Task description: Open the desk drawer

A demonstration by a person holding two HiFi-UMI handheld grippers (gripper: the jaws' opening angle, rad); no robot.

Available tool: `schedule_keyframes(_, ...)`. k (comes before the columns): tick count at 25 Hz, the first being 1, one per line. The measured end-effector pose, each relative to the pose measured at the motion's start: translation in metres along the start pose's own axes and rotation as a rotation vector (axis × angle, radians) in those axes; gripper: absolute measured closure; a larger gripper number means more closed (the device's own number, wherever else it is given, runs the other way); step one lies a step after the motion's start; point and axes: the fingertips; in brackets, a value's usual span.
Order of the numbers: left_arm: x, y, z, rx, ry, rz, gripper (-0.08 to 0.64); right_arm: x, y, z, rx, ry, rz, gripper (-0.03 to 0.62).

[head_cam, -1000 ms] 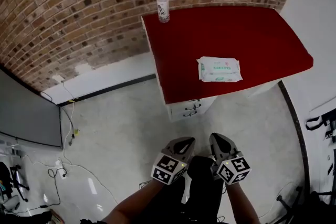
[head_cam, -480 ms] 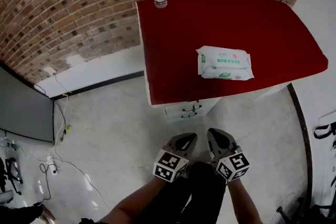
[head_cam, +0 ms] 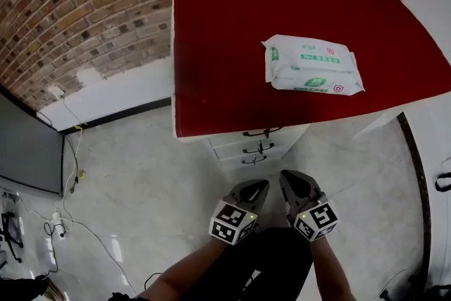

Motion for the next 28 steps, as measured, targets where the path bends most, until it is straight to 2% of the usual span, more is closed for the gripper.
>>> schedule_keyframes(9,-0.087,-0.049,-0.041,-0.032,-0.027,0.058,0.551,-0.078,-0.051,0.013,0.160,0.137,0.026,0.580)
schedule_keyframes(12,-0.112,-0.062,-0.054,-0.027,-0.035,0.079,0.551,-0.094,-0.059,0.015,0.188,0.141,0.042,0.580)
schedule_keyframes(15,-0.126,-0.071,-0.068,-0.011,0.001,0.090,0.551,-0.104,-0.065,0.012,0.206,0.149,0.036,0.580)
schedule_keyframes(20,-0.147,-0.090,-0.088,0.017,0.113,0.095,0.551,-0.107,-0.073,0.011,0.205,0.130,0.019,0.580)
schedule_keyframes(22,-0.148,-0.096,-0.092,0.025,0.163,0.104,0.551,-0.102,-0.068,0.023,0.155,0.076,0.045,0.580)
schedule_keyframes(28,-0.157,-0.103,-0.105,0.039,0.383,0.182,0.551,-0.096,-0.049,0.066,0.012,-0.198,0.218,0.580)
Point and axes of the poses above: the fingertips, and each gripper's own axes: y backward along the fingers, z to its right, x out of its top, and after that the axes turned 2 degrees about x, right-handed
